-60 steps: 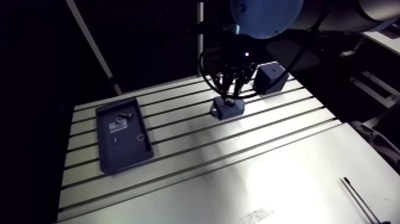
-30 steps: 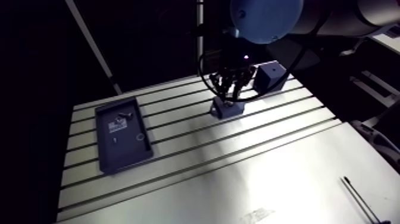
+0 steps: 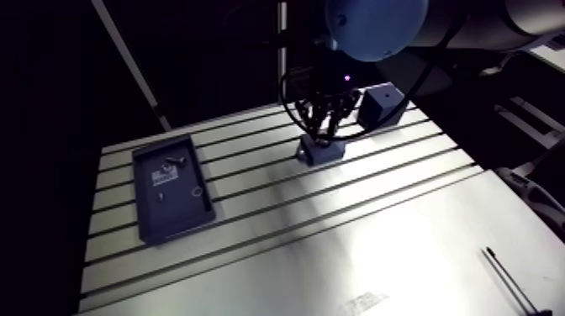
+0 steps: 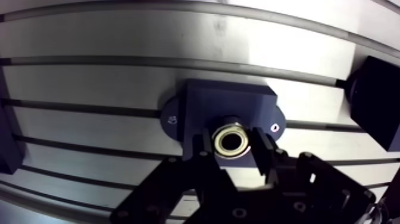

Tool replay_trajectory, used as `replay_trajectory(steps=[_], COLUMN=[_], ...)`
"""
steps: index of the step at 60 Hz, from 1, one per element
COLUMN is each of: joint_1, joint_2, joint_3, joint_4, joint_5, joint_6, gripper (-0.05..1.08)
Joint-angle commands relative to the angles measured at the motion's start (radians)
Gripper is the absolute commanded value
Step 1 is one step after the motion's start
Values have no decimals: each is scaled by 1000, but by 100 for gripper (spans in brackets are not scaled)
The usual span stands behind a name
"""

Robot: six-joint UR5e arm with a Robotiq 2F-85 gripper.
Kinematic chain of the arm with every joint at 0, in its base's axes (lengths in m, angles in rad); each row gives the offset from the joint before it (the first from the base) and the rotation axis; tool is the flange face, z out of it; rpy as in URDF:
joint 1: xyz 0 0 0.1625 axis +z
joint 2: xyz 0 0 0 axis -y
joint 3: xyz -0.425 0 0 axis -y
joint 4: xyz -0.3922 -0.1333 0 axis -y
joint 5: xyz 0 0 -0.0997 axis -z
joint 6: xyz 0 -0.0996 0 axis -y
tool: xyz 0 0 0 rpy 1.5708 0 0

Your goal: Pick up the bearing and press it into the housing until flush.

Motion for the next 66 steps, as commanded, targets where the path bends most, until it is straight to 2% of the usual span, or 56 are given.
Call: replay_trajectory(steps=[1,66], joint_1=[0,-1], joint_2=[0,11], joint_3=[2,5], joint_4=[-1,-2], joint_5=[1,1], joint_6=[0,0], gripper=[62,62])
